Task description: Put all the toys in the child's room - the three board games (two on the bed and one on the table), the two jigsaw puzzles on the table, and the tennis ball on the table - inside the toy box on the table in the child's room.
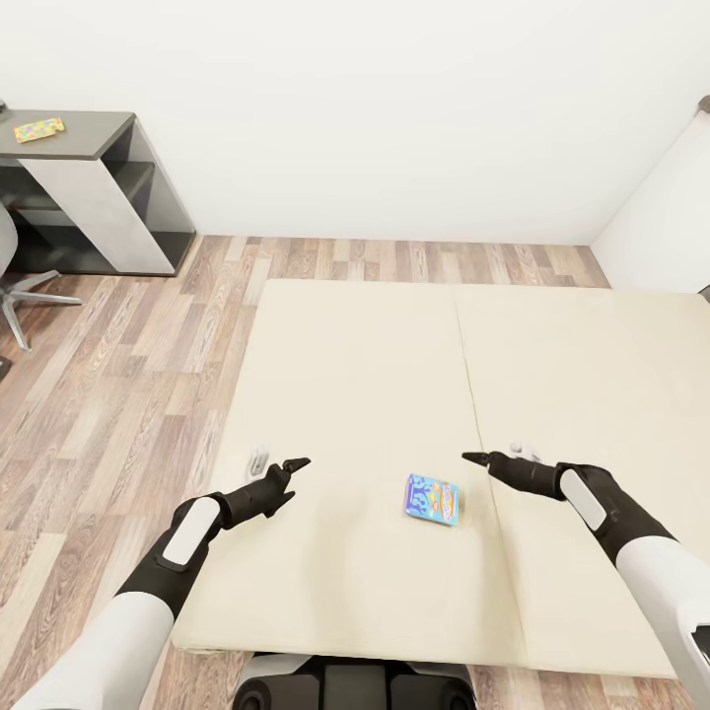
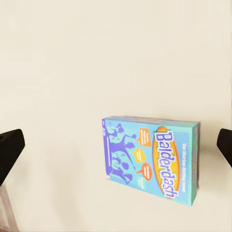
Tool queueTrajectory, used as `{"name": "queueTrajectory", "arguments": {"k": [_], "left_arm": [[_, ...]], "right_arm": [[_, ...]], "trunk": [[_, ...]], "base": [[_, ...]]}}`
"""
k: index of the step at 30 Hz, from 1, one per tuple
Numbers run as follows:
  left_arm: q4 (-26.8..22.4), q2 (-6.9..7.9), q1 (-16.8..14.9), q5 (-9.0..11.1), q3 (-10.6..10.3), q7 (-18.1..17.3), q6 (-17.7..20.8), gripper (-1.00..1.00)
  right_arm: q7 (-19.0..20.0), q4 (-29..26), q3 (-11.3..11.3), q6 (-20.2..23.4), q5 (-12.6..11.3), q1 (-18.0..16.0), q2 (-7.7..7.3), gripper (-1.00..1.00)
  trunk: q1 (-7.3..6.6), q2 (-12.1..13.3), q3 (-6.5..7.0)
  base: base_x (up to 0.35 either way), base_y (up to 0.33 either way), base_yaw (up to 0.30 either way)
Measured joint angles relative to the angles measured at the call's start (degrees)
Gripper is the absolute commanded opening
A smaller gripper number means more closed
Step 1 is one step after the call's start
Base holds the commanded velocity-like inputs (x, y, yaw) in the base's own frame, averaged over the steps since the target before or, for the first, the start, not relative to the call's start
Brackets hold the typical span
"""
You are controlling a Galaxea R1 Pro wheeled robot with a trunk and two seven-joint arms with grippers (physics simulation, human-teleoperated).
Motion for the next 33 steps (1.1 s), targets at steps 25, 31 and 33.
{"name": "queueTrajectory", "arguments": {"k": [25,31,33], "left_arm": [[-0.34,-0.06,0.00,0.05,0.01,-0.34,0.07,1.00],[-6.64,-0.08,1.65,0.09,-0.14,-4.88,0.99,1.00],[-10.51,-0.11,3.38,0.01,-0.21,-7.17,1.38,1.00]], "right_arm": [[0.72,-0.36,0.25,-0.36,0.15,0.07,0.13,1.00],[0.72,-0.37,0.26,-0.32,0.16,0.07,0.09,1.00],[0.72,-0.37,0.26,-0.30,0.16,0.07,0.08,1.00]], "trunk": [[0.00,0.00,-1.47],[0.00,0.00,-2.02],[0.00,0.00,-2.21]], "base": [[0.000,0.000,0.000],[0.000,0.000,0.000],[0.000,0.000,0.000]]}}
